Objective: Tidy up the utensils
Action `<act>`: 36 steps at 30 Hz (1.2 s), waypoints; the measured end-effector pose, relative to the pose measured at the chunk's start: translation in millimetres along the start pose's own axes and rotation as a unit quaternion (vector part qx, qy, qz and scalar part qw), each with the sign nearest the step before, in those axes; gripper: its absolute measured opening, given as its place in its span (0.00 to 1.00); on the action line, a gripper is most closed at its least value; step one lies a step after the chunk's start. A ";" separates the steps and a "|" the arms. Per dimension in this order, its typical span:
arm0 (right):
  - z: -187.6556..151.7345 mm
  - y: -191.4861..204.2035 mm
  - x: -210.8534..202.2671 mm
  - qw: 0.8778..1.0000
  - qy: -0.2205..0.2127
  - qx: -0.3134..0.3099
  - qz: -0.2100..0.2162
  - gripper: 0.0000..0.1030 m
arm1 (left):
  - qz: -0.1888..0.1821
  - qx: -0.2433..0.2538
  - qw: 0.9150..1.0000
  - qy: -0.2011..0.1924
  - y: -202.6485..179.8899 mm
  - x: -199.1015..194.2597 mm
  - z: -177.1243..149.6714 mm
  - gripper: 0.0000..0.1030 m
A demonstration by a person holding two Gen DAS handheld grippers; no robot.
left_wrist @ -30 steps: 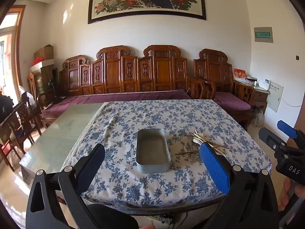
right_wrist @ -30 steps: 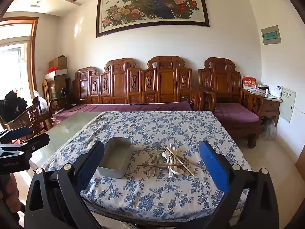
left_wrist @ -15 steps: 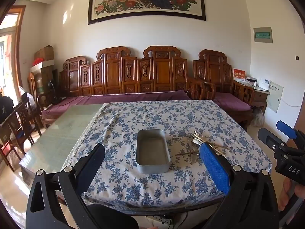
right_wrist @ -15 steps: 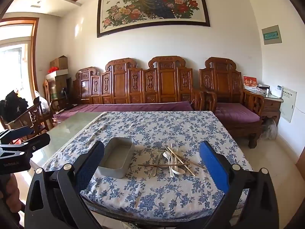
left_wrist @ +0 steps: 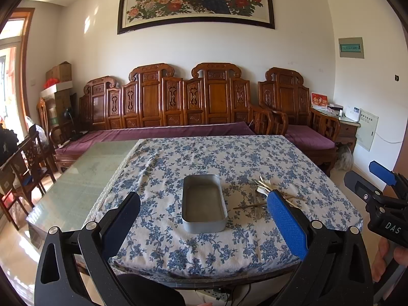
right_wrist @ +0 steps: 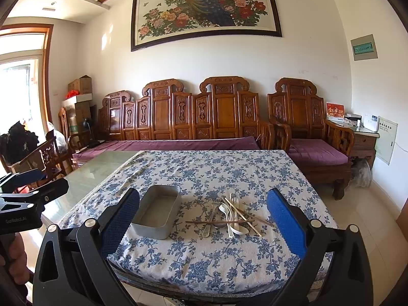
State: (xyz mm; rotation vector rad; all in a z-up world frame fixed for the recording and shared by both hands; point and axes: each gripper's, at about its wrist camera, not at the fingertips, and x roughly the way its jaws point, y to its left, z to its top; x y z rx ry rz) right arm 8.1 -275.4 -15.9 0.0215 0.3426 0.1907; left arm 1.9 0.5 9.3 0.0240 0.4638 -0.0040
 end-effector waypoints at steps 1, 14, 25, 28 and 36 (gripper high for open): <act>-0.7 -1.2 -0.1 1.000 0.000 0.000 0.000 0.98 | 0.000 0.000 1.000 0.000 0.1 0.2 0.9 0.94; 4.1 3.2 -1.7 1.000 -0.003 0.000 0.002 0.98 | -0.002 -0.001 1.000 0.000 -2.7 -6.5 5.7 0.94; 6.6 3.9 -1.9 1.000 -0.003 0.000 0.002 0.98 | -0.003 -0.003 1.000 -0.001 -1.8 -6.3 4.9 0.94; 7.0 2.9 -4.5 1.000 -0.004 0.000 0.002 0.98 | -0.003 -0.003 1.000 -0.002 -1.5 -6.3 3.9 0.94; 7.4 4.1 -3.9 1.000 -0.005 0.000 0.002 0.98 | -0.003 -0.004 1.000 -0.003 -0.9 -6.8 4.7 0.94</act>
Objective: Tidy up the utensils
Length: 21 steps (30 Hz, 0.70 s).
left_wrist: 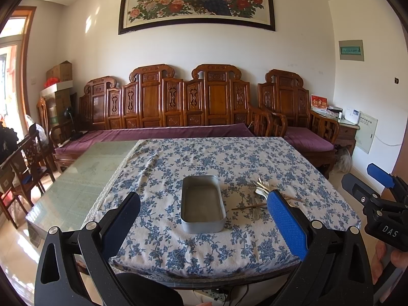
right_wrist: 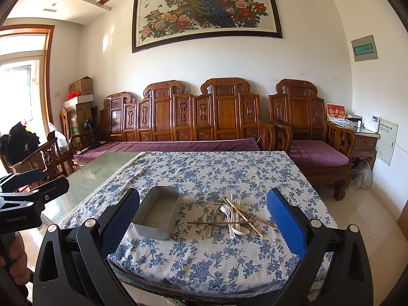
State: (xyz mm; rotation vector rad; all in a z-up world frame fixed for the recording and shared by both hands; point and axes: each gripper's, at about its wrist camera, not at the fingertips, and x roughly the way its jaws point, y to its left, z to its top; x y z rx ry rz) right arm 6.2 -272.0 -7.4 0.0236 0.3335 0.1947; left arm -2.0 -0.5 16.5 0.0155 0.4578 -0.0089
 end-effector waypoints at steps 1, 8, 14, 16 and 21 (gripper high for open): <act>-1.0 -1.0 -0.1 1.000 0.000 0.000 0.001 0.98 | 0.000 0.000 1.000 0.000 0.0 -0.1 -0.1 0.94; -0.2 -0.3 -0.5 1.000 -0.001 0.000 0.001 0.98 | -0.001 0.000 1.000 -0.001 -0.3 -0.8 1.6 0.94; -0.2 -0.4 -0.7 1.000 -0.001 0.000 0.001 0.98 | -0.001 0.000 1.000 -0.002 -0.7 -2.5 3.5 0.94; -0.5 -0.7 -0.8 1.000 -0.001 0.000 0.001 0.98 | -0.001 0.000 1.000 -0.002 -0.7 -2.7 2.1 0.94; -1.5 -1.5 -0.8 1.000 -0.001 0.000 0.001 0.98 | 0.000 0.001 1.000 -0.002 -2.2 -3.6 4.4 0.94</act>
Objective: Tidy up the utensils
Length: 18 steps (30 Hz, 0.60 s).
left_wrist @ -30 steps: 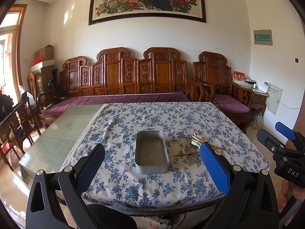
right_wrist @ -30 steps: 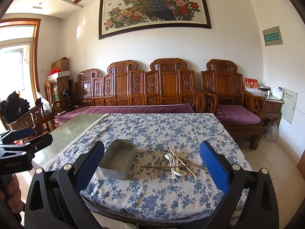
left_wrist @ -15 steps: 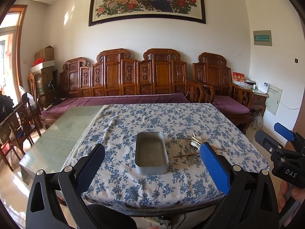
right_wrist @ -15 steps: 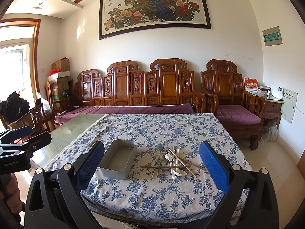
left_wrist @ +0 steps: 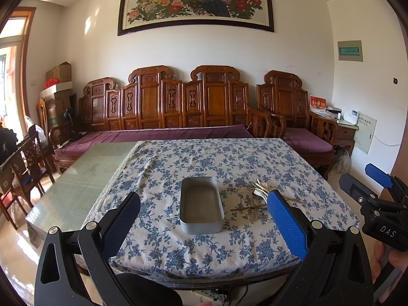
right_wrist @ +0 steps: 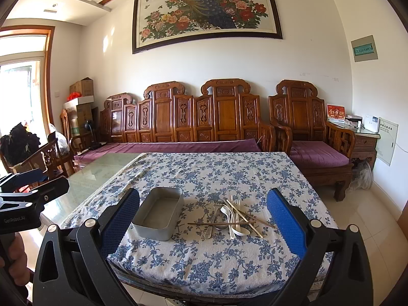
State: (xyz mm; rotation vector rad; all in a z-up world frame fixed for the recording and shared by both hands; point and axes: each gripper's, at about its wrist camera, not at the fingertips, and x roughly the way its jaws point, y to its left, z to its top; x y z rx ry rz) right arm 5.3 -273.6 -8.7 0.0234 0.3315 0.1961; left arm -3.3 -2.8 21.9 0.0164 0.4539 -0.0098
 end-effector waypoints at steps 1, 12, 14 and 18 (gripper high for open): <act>0.6 0.6 0.2 1.000 0.000 0.000 0.000 0.98 | 0.000 0.000 1.000 0.000 0.1 -0.2 -0.6 0.94; 10.8 4.1 -12.7 1.000 0.002 0.001 0.002 0.98 | -0.001 0.000 1.000 0.001 -2.5 -0.6 -0.8 0.94; 12.7 4.3 -12.5 1.000 0.004 0.004 0.000 0.98 | 0.000 0.001 1.000 0.000 -2.5 -0.7 -1.4 0.94; 11.2 4.0 -13.7 1.000 0.002 0.001 0.001 0.98 | -0.001 0.000 1.000 -0.001 -4.0 -0.8 -1.7 0.94</act>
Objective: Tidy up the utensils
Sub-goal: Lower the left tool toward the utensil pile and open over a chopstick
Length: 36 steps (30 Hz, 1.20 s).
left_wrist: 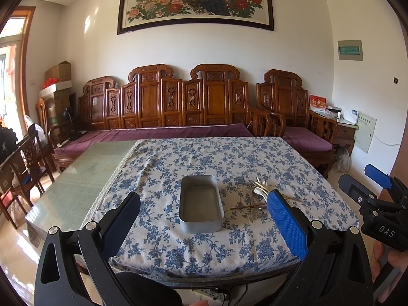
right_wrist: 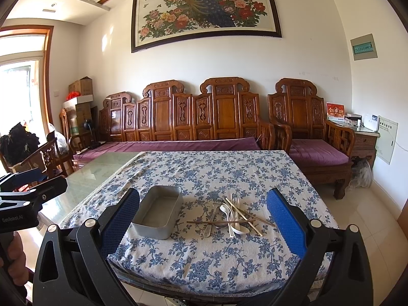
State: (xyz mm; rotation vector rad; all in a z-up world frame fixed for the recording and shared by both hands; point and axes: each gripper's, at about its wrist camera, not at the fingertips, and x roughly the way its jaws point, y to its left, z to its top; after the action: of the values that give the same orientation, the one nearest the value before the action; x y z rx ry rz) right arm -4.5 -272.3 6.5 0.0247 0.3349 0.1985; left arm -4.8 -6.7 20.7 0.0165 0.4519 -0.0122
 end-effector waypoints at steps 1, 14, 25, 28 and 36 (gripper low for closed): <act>-1.2 -1.1 1.1 1.000 0.000 0.000 0.000 0.98 | 0.000 0.001 1.000 0.000 -0.7 0.4 -0.1 0.94; -22.0 -25.3 50.1 0.999 0.047 -0.007 -0.017 0.98 | -0.026 0.028 0.997 0.072 -9.6 63.7 -28.3 0.94; -53.6 -69.9 123.0 0.994 0.101 -0.004 -0.037 0.97 | -0.055 0.063 0.989 0.118 -30.7 129.4 -41.3 0.94; -59.1 -82.1 140.1 0.992 0.116 0.000 -0.041 0.95 | -0.066 0.074 0.987 0.128 -37.2 146.8 -40.3 0.94; -69.8 -113.5 179.0 0.986 0.158 0.013 -0.050 0.85 | -0.102 0.103 0.979 0.146 -63.0 201.2 -36.6 0.94</act>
State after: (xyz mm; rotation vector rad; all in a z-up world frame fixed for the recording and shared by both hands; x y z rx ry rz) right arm 159.6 -348.8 -123.9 0.0014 0.6542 0.0983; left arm 159.2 -70.7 -100.8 0.1782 0.7442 -0.2618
